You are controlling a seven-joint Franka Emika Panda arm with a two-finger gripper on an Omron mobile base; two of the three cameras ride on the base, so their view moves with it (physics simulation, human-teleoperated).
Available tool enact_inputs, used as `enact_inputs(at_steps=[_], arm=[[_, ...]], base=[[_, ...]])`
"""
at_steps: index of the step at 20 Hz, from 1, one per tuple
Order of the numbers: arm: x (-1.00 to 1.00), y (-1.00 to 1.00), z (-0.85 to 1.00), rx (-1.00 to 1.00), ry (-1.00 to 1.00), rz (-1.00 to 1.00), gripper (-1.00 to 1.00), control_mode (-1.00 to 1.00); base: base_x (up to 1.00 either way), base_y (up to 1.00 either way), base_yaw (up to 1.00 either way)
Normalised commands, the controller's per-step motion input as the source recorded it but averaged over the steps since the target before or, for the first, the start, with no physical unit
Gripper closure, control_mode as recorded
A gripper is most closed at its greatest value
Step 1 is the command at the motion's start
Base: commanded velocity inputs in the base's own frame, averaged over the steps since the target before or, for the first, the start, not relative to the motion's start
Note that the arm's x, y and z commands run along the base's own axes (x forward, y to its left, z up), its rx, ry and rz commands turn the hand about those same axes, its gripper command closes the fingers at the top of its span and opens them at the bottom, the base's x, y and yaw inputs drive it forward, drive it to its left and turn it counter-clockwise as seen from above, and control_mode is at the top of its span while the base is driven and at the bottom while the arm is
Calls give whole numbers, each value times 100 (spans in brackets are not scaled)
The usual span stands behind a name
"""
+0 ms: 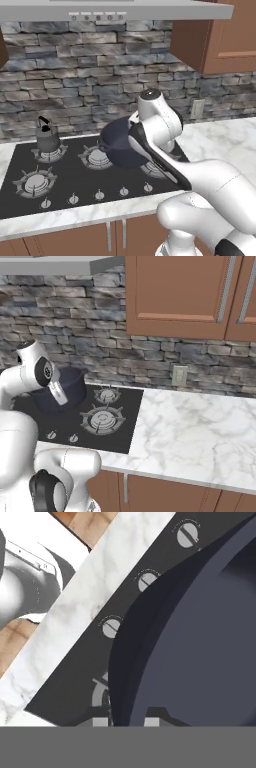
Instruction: Pick the kettle from the cabinet and place it on a stove burner. Then pick the pot from the counter and place it on another stove burner. Finally, turn both burners on.
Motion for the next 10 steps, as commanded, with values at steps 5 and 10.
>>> enact_inputs(at_steps=[5, 10], arm=[[43, 12, -1, 0, 4, 7, 100, -100], [47, 13, -10, 0, 8, 9, 100, -100]], base=[[0, 0, 0], [0, 0, 0]])
